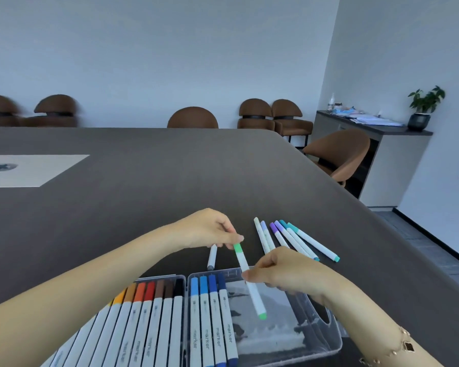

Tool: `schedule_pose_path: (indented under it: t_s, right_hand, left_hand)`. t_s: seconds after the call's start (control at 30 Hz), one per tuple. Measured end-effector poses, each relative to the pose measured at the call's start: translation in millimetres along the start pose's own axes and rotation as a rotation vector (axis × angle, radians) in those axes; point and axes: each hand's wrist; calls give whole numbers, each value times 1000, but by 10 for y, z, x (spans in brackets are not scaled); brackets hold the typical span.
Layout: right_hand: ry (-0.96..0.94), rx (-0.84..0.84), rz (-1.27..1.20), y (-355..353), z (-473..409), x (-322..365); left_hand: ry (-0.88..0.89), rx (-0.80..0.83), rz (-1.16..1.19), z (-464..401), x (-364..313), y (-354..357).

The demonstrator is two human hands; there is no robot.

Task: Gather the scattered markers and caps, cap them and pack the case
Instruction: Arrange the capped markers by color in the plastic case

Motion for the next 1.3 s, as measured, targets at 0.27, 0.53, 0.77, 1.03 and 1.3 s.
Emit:
schedule_pose_path:
  t_s: [0.27,0.53,0.77,1.03,1.3]
  right_hand:
    - [90,111,99,350,148,30]
    - [-11,13,86,436,174,-40]
    - [-47,-41,106,500,141,-118]
    - [-73,-70,144,540,132,-187]
    - [-44,-61,108,584,124,-156]
  left_hand:
    - [118,28,-92,232,343,325]
    - [127,-97,-146,338,312,339]
    - [146,-144,-132,351,288,416]
    - [165,-154,-90,310,324,447]
    - [157,-243,-93,245,403,479]
Point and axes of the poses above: each hand's wrist, its own z-axis away from the middle knuckle, its own y-axis out of the palm, x = y × z, and after that the axes turned 5 degrees about -y, right-handed
